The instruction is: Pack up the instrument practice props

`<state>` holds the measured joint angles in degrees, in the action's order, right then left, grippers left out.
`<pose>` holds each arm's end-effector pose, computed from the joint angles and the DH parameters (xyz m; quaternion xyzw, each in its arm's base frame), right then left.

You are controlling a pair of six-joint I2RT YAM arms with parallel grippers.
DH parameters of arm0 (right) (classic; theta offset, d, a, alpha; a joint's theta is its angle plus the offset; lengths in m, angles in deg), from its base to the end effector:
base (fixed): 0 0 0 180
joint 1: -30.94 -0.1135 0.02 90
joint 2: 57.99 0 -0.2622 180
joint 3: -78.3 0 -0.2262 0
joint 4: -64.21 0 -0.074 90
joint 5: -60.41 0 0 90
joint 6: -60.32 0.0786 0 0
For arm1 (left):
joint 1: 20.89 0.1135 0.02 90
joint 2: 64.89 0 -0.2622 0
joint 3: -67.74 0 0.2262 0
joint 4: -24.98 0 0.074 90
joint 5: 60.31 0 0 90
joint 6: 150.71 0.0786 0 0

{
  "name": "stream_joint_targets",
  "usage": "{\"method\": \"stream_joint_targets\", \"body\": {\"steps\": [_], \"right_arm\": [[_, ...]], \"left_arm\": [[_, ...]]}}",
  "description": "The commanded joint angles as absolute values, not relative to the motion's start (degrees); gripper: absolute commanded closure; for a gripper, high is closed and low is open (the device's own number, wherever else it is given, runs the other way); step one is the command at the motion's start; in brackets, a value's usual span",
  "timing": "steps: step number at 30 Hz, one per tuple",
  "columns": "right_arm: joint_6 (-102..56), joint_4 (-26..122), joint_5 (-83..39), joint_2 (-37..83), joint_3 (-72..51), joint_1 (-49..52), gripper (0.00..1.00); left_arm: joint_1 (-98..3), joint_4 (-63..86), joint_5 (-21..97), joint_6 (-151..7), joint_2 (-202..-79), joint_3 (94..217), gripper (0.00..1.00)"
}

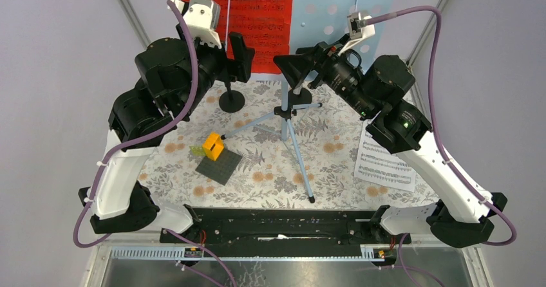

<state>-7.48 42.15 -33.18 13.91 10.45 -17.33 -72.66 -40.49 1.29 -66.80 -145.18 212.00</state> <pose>0.1741 0.1878 0.5565 -0.1075 0.5768 0.4521 0.6719 0.1644 -0.1482 0.5715 0.1118 0.7064 -0.1734 0.6771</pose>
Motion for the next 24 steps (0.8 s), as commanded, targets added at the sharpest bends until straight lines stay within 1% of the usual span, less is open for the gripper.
{"method": "stream_joint_targets", "body": {"steps": [1,12,18,24], "right_arm": [[-10.25,44.43,-34.23,15.55,13.61,-17.48,0.11],[-10.16,43.29,-32.57,18.63,16.48,-17.42,0.11],[-8.74,43.22,-29.9,19.42,16.22,-17.42,0.17],[-8.14,43.6,-29.72,19.53,14.68,-17.48,0.23]], "left_arm": [[-72.14,-38.15,2.45,-67.13,-144.68,211.65,0.21],[-72.21,-37.96,2.53,-66.95,-144.77,211.05,0.21],[-72.16,-37.89,2.82,-66.87,-144.65,210.79,0.21],[-72.14,-37.41,3.15,-66.78,-144.16,209.97,0.21]]}}
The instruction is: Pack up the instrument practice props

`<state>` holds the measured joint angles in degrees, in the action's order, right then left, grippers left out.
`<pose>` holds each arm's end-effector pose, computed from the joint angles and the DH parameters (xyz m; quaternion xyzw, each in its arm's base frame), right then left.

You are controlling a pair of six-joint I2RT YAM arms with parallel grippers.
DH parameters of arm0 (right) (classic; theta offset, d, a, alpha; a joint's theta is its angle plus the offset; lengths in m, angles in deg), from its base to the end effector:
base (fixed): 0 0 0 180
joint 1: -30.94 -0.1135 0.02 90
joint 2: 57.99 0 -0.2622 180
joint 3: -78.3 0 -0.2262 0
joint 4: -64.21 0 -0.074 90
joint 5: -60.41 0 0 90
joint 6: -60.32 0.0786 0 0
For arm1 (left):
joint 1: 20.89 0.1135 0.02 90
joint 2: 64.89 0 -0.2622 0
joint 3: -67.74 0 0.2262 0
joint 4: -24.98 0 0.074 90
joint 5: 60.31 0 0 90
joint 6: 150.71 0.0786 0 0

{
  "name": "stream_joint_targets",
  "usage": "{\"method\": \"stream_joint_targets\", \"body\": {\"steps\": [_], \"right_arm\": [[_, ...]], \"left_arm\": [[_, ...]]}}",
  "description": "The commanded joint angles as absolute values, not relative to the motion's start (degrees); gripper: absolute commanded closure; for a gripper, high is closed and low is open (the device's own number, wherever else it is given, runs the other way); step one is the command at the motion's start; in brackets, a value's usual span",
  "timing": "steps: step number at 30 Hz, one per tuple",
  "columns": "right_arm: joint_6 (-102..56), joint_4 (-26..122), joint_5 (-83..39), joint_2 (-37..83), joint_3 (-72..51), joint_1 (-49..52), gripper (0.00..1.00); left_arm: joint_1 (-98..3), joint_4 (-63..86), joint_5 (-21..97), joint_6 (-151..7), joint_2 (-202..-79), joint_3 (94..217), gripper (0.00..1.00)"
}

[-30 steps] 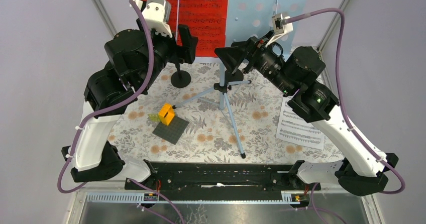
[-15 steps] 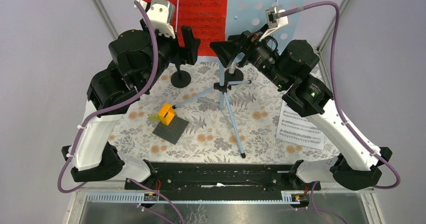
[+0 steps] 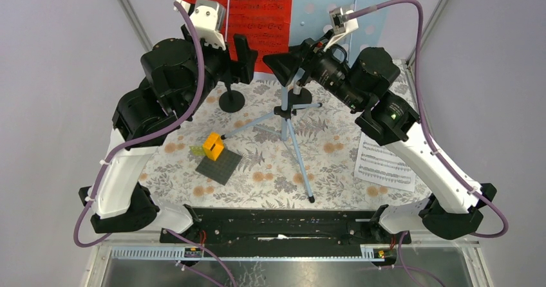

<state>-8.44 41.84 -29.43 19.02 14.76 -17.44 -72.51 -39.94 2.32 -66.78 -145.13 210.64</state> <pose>0.1869 0.2107 0.5575 -0.1405 0.5774 0.4598 0.6599 0.1669 -0.1525 0.5672 0.1200 0.7093 -0.1755 0.6721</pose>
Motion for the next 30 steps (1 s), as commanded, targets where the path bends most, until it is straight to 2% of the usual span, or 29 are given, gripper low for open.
{"method": "stream_joint_targets", "body": {"steps": [1,7,19,23,30], "right_arm": [[-8.12,43.9,-29.73,19.45,14.37,-17.41,0.25],[-8.23,45.06,-29.72,20.29,15.92,-17.45,0.33],[-9.17,48.22,-28.61,23.5,20.87,-17.47,0.36],[-9.66,48.39,-28.33,24.71,23.0,-17.47,0.42],[-10.67,48.38,-28.31,25.09,23.58,-17.45,0.59]], "left_arm": [[-72.16,-37.42,3.16,-66.71,-144.14,209.89,0.21],[-72.15,-37.42,3.3,-66.85,-144.08,209.64,0.22],[-72.14,-37.4,3.54,-67.22,-143.53,209.51,0.23],[-72.16,-37.31,3.5,-67.22,-143.29,209.6,0.24],[-72.17,-36.99,3.12,-67.13,-142.97,209.62,0.27]]}}
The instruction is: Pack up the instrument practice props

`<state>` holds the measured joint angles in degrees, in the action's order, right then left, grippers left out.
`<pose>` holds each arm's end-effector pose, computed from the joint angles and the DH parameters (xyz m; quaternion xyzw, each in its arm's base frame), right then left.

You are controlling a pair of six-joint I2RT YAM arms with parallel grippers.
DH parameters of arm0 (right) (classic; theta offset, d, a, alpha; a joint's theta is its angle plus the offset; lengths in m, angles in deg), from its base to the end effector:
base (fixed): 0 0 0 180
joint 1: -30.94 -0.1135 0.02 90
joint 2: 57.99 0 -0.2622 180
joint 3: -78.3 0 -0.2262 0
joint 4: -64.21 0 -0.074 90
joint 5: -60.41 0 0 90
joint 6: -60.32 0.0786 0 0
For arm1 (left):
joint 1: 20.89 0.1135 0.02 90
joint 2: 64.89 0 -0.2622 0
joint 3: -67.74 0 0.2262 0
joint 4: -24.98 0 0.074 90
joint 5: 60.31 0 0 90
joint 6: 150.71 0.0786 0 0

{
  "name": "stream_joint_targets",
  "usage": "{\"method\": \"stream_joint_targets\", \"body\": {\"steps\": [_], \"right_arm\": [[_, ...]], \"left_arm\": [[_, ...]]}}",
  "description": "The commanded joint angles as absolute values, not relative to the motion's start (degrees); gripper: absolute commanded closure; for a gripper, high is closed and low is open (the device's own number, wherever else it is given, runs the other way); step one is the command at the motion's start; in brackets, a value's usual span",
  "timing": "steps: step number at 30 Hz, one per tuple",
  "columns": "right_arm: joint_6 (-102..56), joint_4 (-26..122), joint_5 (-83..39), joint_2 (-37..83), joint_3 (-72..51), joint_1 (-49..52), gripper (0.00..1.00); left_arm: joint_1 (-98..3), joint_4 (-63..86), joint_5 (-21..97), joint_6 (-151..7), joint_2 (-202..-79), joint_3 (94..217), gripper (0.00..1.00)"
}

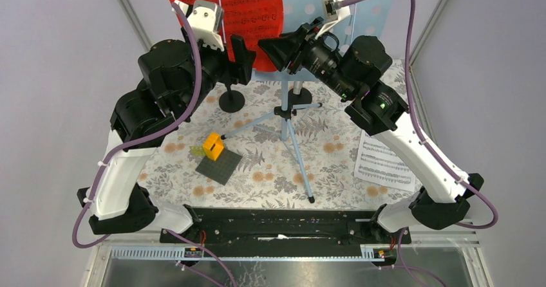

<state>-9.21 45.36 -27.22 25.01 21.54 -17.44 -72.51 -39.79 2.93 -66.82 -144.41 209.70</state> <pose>0.1986 0.2285 0.5755 -0.1525 0.5427 0.4765 0.6746 0.1650 -0.1513 0.5660 0.1236 0.7091 -0.1791 0.6707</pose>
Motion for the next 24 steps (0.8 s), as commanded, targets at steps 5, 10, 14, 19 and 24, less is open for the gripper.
{"method": "stream_joint_targets", "body": {"steps": [5,10,14,19,24], "right_arm": [[-11.76,48.33,-29.25,23.93,21.54,-17.43,0.75],[-13.22,48.38,-31.01,22.1,19.35,-17.48,0.88],[-14.26,48.37,-31.07,21.02,18.25,-17.45,0.93],[-14.89,48.31,-31.15,20.09,17.3,-17.44,0.94],[-14.84,48.35,-31.08,19.47,16.25,-17.41,0.94]], "left_arm": [[-72.16,-36.99,2.92,-67.26,-142.93,209.62,0.28],[-72.15,-35.57,1.28,-67.8,-142.15,208.89,0.33],[-72.18,-33.25,0.07,-68.05,-140.62,207.47,0.39],[-72.19,-32.01,-0.23,-68.1,-139.65,206.77,0.43],[-72.16,-31.19,-0.33,-68.17,-139.72,206.51,0.47]]}}
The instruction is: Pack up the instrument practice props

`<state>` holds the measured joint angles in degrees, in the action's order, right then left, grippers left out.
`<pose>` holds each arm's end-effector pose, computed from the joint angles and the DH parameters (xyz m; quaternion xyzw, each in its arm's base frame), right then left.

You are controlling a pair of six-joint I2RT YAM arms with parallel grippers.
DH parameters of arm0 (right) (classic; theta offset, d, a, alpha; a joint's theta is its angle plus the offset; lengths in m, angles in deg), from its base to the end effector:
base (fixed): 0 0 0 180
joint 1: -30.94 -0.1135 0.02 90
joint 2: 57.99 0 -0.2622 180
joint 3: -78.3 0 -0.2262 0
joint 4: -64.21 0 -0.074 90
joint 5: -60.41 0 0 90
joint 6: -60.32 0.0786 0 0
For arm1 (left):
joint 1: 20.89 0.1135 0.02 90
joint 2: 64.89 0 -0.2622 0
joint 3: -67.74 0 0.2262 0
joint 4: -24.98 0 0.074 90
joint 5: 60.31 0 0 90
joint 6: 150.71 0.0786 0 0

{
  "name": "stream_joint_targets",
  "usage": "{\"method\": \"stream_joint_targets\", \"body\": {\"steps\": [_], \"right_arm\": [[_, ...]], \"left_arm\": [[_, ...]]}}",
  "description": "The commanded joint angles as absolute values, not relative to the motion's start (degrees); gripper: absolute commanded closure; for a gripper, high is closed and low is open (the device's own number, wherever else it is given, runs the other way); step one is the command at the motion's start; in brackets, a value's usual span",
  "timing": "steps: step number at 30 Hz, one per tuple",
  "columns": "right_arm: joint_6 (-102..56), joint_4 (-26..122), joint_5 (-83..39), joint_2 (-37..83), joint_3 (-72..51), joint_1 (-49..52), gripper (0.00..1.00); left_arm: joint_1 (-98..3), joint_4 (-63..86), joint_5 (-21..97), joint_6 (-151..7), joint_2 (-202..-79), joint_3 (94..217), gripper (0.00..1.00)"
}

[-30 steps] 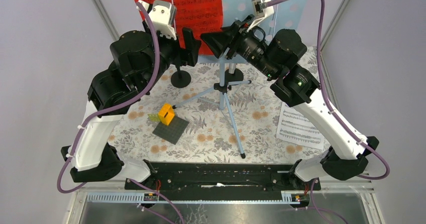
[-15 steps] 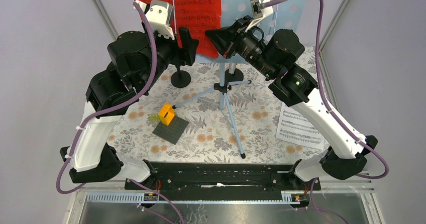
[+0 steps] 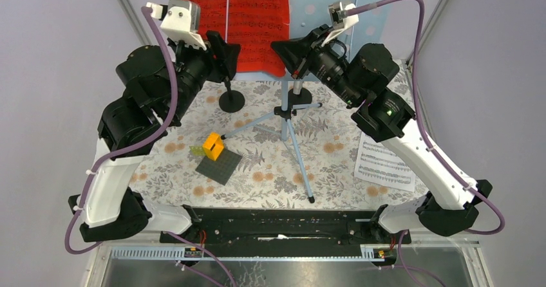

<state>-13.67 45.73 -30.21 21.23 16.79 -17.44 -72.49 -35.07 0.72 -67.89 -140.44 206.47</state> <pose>0.1924 0.2153 0.5684 -0.1540 0.5466 0.4359 0.6982 0.1536 -0.1325 0.5771 0.0835 0.6849 -0.1952 0.6970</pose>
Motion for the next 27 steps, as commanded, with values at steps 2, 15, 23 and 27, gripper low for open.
{"method": "stream_joint_targets", "body": {"steps": [2,15,23,27], "right_arm": [[-14.9,48.37,-30.99,19.13,15.87,-17.46,0.94],[-16.2,48.36,-30.21,18.62,16.24,-17.46,0.58],[-16.65,48.37,-29.69,20.56,19.36,-17.43,0.47],[-16.81,48.38,-29.74,21.66,20.76,-17.45,0.4]], "left_arm": [[-72.18,-30.86,-0.4,-68.18,-139.77,206.47,0.51],[-72.16,-30.33,-0.88,-68.18,-140.29,205.46,1.0],[-72.15,-30.35,-0.74,-68.09,-140.06,205.03,1.0],[-72.19,-30.33,-0.65,-68.1,-139.94,204.85,1.0]]}}
